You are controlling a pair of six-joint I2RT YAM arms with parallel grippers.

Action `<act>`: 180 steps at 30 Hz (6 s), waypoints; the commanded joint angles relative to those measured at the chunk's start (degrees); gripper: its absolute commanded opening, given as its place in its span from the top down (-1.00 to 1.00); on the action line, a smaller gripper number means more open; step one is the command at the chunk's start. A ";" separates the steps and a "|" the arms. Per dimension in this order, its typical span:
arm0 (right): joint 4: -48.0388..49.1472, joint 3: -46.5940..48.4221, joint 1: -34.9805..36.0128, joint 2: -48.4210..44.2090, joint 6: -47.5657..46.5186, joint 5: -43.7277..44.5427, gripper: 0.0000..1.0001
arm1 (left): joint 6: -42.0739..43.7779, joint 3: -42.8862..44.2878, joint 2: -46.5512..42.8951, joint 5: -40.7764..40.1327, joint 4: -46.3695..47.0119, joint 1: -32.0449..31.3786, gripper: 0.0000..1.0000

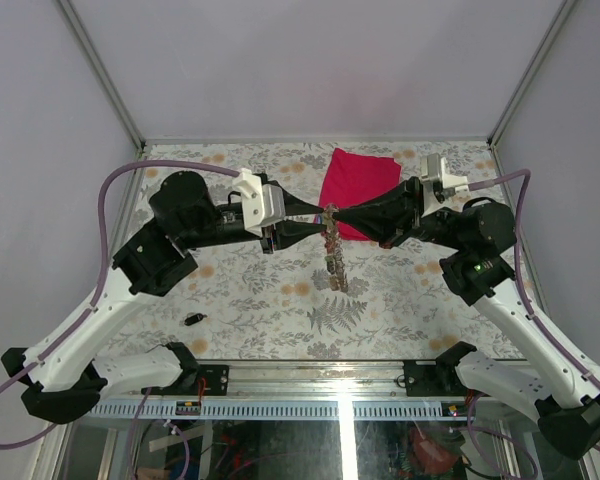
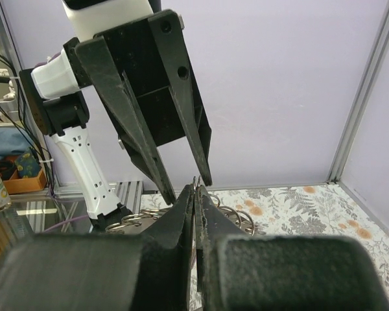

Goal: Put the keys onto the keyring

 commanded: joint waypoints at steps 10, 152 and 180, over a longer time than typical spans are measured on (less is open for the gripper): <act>1.53 3.56 0.18 -2.82 -2.85 -0.21 1.00 | -6.91 -3.51 -0.12 2.04 12.50 -0.43 0.33; -36.65 19.15 2.51 3.12 -24.90 -6.46 1.00 | 12.07 18.09 11.64 -3.02 -28.92 -1.36 0.98; -14.29 8.67 2.51 -1.86 -10.35 9.43 1.00 | 11.01 17.11 13.27 -0.62 -26.85 -1.36 1.00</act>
